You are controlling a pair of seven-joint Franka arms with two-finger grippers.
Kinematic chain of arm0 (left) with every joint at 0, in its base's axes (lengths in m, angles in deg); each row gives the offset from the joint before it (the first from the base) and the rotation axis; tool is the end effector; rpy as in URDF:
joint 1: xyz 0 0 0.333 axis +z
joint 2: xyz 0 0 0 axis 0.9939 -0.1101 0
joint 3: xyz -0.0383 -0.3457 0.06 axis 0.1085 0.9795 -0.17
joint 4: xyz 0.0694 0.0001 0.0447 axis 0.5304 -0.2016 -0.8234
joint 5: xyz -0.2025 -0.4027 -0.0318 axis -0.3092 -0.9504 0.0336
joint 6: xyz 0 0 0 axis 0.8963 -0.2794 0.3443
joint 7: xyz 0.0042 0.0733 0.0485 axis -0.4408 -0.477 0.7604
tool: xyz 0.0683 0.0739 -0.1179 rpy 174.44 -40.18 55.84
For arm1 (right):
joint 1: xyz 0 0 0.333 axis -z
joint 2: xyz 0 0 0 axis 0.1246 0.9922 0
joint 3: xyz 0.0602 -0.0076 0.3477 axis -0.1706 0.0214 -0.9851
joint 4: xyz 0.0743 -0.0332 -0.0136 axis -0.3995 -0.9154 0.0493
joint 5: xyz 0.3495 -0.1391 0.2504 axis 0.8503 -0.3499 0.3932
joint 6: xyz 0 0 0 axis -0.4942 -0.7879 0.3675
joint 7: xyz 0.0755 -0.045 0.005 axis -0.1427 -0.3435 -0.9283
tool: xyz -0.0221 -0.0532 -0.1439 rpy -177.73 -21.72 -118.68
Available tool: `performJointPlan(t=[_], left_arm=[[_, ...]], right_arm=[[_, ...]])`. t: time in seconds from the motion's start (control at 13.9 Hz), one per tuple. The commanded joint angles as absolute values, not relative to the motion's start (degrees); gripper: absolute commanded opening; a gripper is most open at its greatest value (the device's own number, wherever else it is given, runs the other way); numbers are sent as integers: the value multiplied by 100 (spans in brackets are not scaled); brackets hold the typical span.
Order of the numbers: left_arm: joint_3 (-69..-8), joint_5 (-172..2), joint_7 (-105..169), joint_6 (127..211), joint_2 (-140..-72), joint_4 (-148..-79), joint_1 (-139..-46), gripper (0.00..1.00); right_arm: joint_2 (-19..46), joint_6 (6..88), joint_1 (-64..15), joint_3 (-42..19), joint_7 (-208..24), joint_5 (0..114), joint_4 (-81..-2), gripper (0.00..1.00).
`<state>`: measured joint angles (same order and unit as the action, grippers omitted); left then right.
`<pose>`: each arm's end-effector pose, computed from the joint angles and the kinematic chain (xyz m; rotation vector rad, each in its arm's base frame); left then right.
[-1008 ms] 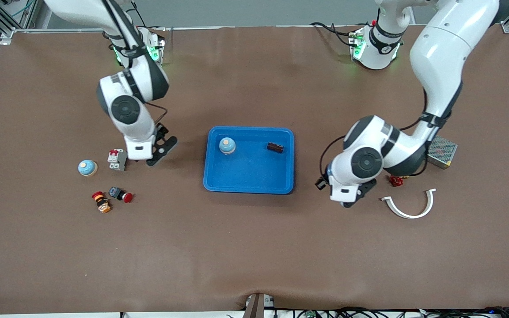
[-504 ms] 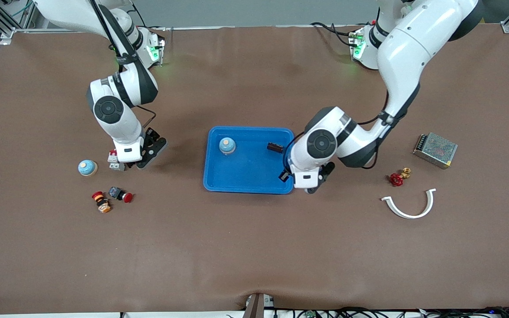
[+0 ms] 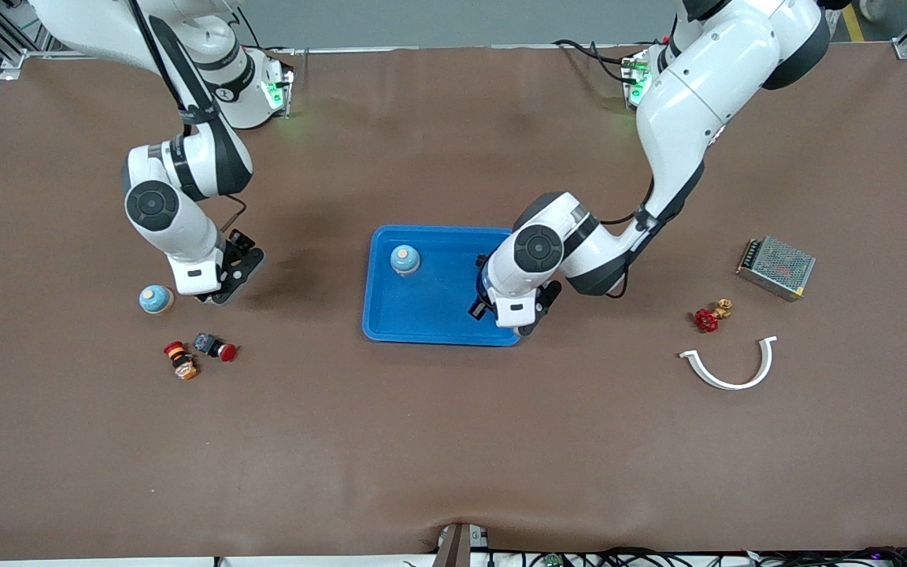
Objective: Place electrolytic capacitor and blue bell in tray
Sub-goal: 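Place the capacitor in the tray while the right gripper reaches the bell, then grasp the second bell with the right gripper while the left gripper withdraws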
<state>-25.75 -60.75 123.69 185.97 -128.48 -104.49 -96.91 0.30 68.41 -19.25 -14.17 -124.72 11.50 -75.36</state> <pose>0.5901 -0.4958 0.1353 2.7047 1.3476 -0.2694 0.5429 0.0845 0.1983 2.7173 1.3969 -0.1949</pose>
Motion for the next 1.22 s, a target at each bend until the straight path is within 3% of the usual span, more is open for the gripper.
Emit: performJointPlan(t=[0.0, 0.14, 0.36, 0.65, 1.15], left_arm=[[-2943, -6165, 12426, 18651, -12864, -10316, -10046, 48], [-2943, -6148, 12435, 18651, -12821, -10316, -10021, 100], [-2952, -6069, 12409, 18485, -12628, -10211, -9994, 100], [-2961, -5990, 11927, 17423, -12250, -9771, -9915, 100], [-2943, -5726, 9679, 16640, -11345, -9815, -9380, 100]], right_arm=[[-550, 6385, -1596, -1507, -12644, 1091, -7557, 100], [-551, 6392, -1079, -1516, -13424, 1108, -7521, 100], [-507, 6454, -393, -1498, -14269, 1108, -7425, 100], [-331, 6541, 460, -1507, -15333, 1310, -7345, 100], [231, 6937, 945, -1516, -15783, 1703, -7345, 100]])
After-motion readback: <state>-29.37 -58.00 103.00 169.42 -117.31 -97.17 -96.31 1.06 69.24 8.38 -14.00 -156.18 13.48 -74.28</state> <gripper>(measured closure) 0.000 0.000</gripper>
